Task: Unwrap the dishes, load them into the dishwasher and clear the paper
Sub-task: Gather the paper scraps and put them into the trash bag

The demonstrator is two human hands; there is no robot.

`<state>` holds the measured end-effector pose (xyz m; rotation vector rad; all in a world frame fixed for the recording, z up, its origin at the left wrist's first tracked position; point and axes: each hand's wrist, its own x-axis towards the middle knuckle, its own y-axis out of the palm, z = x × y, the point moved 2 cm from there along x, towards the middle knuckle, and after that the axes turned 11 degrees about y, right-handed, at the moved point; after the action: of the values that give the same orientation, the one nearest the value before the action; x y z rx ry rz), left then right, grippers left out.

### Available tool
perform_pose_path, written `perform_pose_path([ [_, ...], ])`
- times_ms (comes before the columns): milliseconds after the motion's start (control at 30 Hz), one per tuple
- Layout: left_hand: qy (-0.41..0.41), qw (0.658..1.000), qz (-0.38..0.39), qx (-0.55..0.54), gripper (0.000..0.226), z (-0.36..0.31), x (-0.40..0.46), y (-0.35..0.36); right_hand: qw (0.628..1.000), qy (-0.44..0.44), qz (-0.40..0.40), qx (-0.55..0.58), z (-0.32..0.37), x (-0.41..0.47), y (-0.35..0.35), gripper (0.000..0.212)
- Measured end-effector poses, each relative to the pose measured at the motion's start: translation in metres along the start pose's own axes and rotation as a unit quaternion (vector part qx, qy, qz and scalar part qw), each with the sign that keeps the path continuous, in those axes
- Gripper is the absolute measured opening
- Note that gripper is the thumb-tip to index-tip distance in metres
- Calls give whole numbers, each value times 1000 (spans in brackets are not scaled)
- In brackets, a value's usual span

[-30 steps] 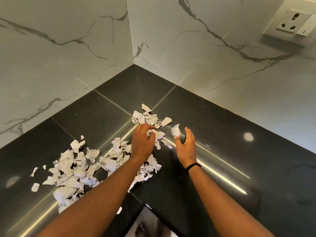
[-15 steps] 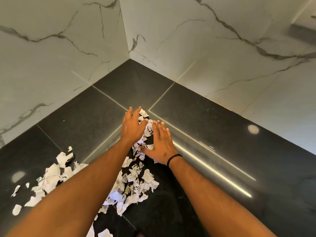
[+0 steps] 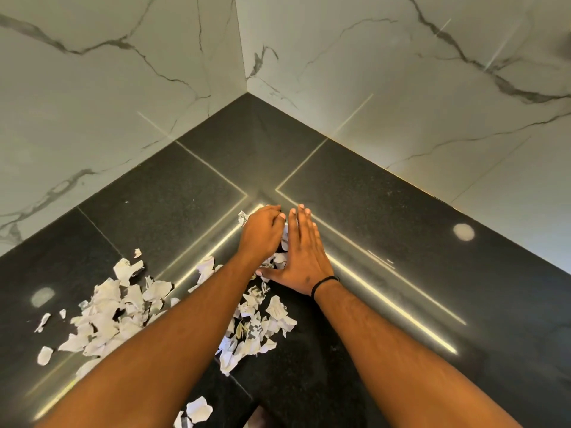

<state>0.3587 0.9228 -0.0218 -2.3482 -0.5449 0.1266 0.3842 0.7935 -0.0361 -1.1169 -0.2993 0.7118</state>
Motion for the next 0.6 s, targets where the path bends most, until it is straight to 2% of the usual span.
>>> perform_pose_path([
  [233, -22, 987, -23, -158, 32, -17, -42, -11, 998, 0, 5, 56, -3, -6, -2, 130],
  [333, -37, 982, -36, -181, 40, -17, -58, -14, 997, -1, 1, 82, -3, -14, -1, 117],
  [400, -29, 981, -61, -184, 33, -19, -68, -17, 997, -10, -2, 77, -4, -21, 1, 104],
  [500, -10, 983, -129, -129, 24, -20, -81, -24, 998, -25, -7, 63, -5, -31, 3, 89],
  [600, 17, 983, -181, -9, 25, -6, -90, -27, 997, -35, -2, 73, -4, -39, 5, 90],
])
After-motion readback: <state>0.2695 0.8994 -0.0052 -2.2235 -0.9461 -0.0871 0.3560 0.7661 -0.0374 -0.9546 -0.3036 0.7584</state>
